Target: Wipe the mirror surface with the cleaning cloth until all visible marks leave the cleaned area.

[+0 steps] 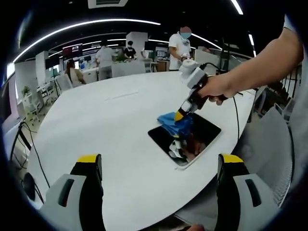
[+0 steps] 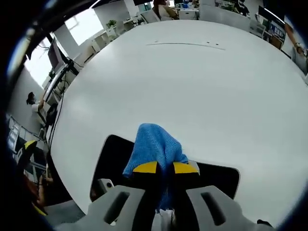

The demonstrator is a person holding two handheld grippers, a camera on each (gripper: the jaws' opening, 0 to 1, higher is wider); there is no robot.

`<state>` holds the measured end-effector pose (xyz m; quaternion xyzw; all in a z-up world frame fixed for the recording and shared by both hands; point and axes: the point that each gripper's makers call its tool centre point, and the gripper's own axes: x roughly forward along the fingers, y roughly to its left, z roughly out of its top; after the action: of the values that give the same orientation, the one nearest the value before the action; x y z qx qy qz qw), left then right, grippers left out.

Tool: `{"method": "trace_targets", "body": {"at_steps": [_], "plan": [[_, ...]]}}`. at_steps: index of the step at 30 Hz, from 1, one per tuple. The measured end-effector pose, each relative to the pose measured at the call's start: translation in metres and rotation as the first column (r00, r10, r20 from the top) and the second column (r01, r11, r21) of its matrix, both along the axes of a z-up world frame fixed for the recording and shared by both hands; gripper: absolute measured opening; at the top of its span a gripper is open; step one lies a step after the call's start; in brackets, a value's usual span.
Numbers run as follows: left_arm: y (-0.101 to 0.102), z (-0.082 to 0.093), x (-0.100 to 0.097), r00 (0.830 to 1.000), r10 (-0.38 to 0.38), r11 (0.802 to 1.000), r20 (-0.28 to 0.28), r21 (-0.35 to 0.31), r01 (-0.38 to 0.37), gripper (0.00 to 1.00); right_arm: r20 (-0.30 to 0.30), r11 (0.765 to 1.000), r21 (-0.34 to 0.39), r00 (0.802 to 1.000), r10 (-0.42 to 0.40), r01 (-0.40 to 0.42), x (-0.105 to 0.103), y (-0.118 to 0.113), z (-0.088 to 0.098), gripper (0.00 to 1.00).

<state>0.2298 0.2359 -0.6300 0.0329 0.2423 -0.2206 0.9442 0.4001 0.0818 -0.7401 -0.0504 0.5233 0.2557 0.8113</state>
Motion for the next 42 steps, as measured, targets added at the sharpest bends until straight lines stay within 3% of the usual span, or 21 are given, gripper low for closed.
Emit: {"method": "trace_targets", "body": {"at_steps": [6, 31, 42], "plan": [[0.0, -0.005, 0.0, 1.0, 0.007, 1.0, -0.009, 0.024, -0.007, 0.99, -0.001, 1.0, 0.001, 1.0, -0.003, 0.003, 0.004, -0.007, -0.003, 0.05], [-0.018, -0.002, 0.005, 1.0, 0.008, 1.0, -0.004, -0.001, -0.008, 0.99, -0.001, 0.999, -0.009, 0.999, -0.034, 0.034, 0.006, -0.041, 0.0, 0.05], [-0.02, 0.004, 0.006, 1.0, 0.01, 1.0, 0.011, -0.014, -0.01, 0.99, -0.002, 0.998, 0.001, 0.998, -0.068, 0.068, 0.004, -0.044, 0.002, 0.05]]}}
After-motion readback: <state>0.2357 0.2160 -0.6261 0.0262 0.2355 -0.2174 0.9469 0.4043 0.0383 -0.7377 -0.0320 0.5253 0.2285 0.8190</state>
